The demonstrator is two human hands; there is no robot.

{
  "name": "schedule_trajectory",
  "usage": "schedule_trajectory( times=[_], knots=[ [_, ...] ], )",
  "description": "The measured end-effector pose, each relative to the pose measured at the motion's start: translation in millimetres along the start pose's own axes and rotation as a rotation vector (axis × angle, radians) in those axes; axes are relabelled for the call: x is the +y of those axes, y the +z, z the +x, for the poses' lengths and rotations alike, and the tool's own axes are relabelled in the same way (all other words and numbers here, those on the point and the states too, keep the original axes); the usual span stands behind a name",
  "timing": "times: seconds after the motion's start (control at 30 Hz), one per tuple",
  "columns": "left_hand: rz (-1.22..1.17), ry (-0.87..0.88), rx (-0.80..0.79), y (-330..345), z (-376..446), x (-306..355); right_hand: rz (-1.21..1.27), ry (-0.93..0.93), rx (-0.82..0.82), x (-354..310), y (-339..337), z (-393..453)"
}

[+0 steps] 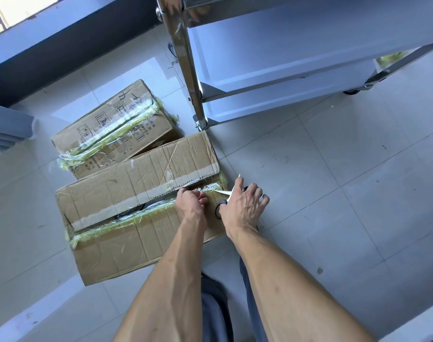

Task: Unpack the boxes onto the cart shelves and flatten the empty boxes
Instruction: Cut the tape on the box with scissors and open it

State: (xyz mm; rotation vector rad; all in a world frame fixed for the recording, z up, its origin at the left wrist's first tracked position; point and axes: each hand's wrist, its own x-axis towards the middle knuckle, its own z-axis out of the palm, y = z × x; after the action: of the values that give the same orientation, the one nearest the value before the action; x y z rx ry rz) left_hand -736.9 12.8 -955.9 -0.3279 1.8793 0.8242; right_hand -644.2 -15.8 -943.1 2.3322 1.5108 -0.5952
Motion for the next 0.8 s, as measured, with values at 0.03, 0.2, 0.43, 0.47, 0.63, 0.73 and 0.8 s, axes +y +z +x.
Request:
schedule_trajectory(
  times=[0.03, 0.2, 0.43, 0.47, 0.63, 0.73, 0.8],
  knots=[
    [0.014, 0.019, -0.004, -3, 0, -1, 0.006, -0.002, 0.000, -1, -1, 0],
    [0.072, 0.083, -0.043, -8, 2, 4, 0.008, -0.014, -0.030, -8, -6, -2],
    [0.157, 0.173, -0.049, -15, -2, -1, 0.036, 0.015, -0.057, -7, -5, -9],
    [0.166, 0.197, -0.049, -16, -1, -3, 0.047, 0.004, -0.041, -5, -3, -10],
    [0.302, 0.342, -0.036, -25, -4, -16, 0.067, -0.041, 0.021, 11, 6, -21],
    [0.336, 0.335, -0.011, -23, -3, -18, 0.109, -0.045, 0.026, 14, 7, -27],
    [0.354, 0.310, 0.007, -21, -2, -16, 0.140, -0.044, 0.025, 14, 7, -29]
  ],
)
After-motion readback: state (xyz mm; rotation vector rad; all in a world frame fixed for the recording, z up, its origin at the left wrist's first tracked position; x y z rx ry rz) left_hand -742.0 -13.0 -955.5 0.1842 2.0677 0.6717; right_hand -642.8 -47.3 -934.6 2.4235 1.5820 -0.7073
